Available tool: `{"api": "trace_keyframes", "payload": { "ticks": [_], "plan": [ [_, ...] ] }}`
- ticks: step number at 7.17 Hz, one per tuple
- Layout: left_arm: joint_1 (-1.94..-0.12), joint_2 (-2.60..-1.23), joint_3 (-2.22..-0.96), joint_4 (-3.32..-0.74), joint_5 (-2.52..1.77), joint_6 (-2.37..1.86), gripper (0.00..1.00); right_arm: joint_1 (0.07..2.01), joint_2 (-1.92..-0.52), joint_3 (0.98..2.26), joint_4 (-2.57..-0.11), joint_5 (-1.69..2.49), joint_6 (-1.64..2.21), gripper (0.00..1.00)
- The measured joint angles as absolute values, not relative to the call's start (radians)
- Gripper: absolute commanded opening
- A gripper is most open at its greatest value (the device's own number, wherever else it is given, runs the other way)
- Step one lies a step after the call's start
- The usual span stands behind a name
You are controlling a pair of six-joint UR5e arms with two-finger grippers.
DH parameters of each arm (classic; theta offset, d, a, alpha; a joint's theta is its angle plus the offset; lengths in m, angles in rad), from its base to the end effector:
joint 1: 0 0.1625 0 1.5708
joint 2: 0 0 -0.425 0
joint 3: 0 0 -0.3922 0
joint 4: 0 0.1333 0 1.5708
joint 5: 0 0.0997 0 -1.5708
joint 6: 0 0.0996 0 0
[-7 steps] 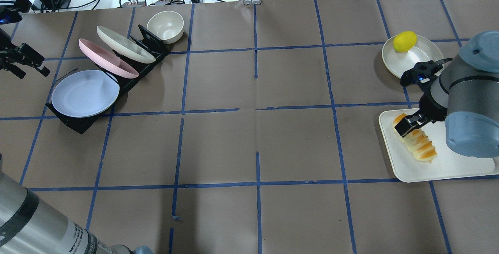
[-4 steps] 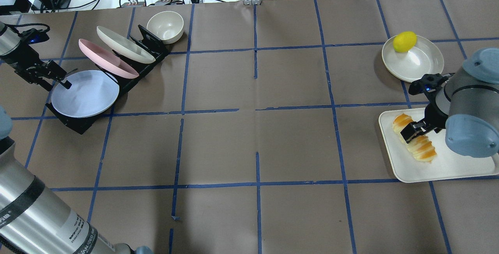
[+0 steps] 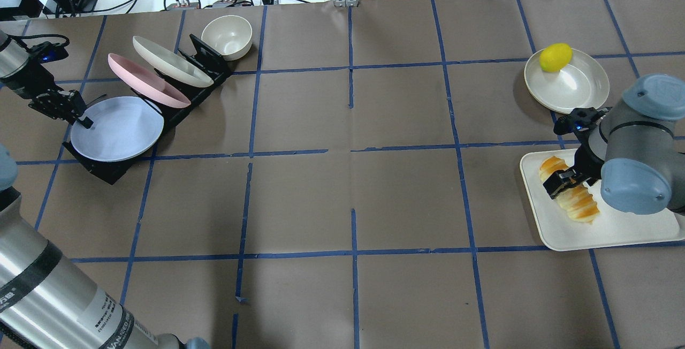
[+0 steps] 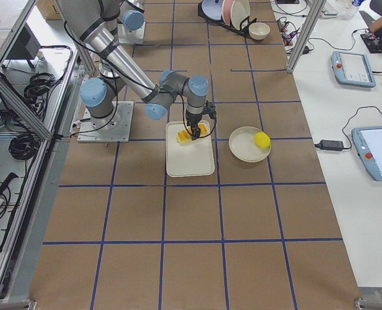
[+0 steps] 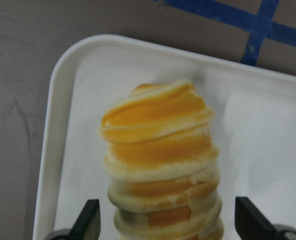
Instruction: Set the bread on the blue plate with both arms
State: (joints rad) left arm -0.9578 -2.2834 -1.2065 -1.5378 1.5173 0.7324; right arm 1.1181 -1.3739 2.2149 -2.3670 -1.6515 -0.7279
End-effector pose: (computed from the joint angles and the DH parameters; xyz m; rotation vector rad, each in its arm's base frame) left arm 0.2954 -0.6609 0.2247 -0.1600 -2.8830 -0.3109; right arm -0.0797 -0.4503 0.1833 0.4276 -3.0672 -0.1272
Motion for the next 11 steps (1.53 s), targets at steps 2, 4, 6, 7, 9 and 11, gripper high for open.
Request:
{"api": "trace_keyframes", "payload": {
  "ticks": [2,4,6,7,9,11],
  "plan": [
    [-0.958,-2.259,-1.19,-1.567,1.52,0.73,0.02,1.122,-1.347,2.211,-2.39,-1.651,-0.72,0.05],
    [-0.954,-2.228,-1.19,-1.596,1.543,0.733,0.02,1.126,-1.35,2.211,-2.395,-1.651,-0.715,0.03],
    [-0.948,-2.158,-1.229,-1.651,1.598,0.736,0.02,1.134,-1.393,2.191,-2.383,-1.643,-0.711,0.04],
    [-0.949,-2.102,-1.27,-1.671,1.627,0.733,0.02,1.155,-1.454,2.164,-2.317,-1.637,-0.696,0.04],
    [-0.967,-1.956,-1.429,-1.684,1.65,0.683,0.02,1.218,-1.614,2.061,-2.03,-1.639,-0.597,0.04],
    [-1.06,-1.822,-1.589,-1.678,1.622,0.565,0.02,1.247,-1.713,1.881,-1.692,-1.641,-0.494,0.04]
  ]
}}
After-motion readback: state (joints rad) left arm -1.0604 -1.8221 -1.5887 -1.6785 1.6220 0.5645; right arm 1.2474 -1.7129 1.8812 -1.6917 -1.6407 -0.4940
